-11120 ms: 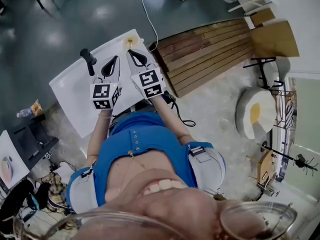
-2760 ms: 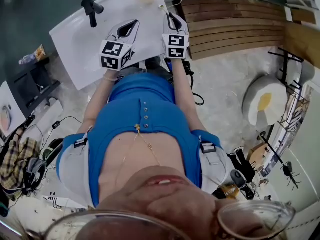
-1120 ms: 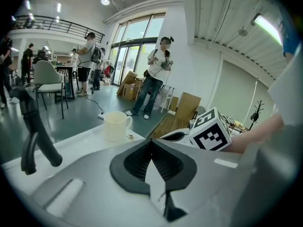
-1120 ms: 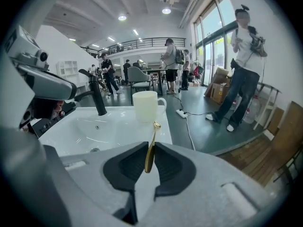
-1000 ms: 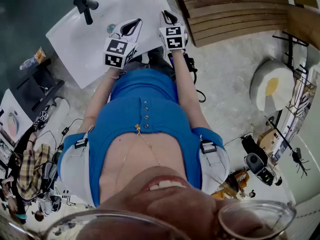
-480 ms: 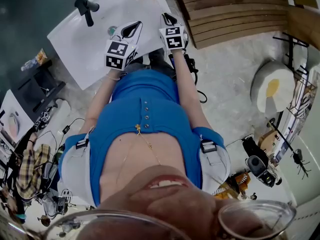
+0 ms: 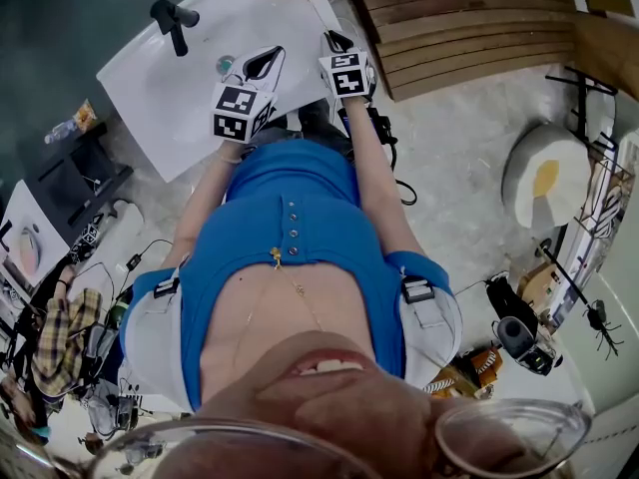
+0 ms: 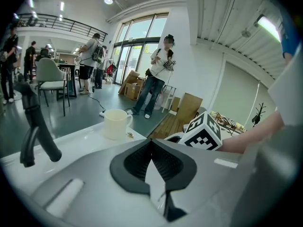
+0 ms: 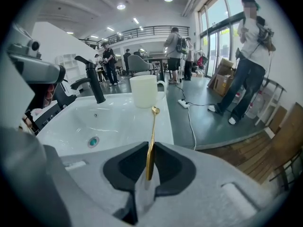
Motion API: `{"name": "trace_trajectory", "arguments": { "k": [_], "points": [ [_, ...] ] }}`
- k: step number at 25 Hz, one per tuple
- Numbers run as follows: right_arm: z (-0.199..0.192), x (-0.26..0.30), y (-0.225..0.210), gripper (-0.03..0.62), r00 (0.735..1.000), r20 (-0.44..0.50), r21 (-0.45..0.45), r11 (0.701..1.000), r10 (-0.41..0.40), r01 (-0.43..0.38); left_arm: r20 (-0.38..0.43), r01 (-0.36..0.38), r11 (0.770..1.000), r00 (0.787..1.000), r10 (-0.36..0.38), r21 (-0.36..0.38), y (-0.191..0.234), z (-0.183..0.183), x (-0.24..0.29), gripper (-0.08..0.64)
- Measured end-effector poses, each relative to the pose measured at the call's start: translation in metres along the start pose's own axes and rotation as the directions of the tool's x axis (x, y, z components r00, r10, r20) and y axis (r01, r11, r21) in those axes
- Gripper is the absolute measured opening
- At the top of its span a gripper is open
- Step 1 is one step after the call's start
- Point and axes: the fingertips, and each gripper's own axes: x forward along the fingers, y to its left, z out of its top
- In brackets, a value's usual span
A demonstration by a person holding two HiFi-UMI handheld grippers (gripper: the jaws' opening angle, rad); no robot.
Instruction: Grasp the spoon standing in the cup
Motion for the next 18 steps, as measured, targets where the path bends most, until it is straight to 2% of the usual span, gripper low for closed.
{"name": "trace_trajectory", "arguments": {
  "k": [18],
  "points": [
    [-0.008, 0.009, 0.002, 0.044, 0.993, -0.117, -0.010, 1.000, 0.021, -0.022, 0.022, -0.035, 0.999, 0.999, 0.035, -0.016, 0.002, 0.003, -0.011, -0.002]
  ]
}}
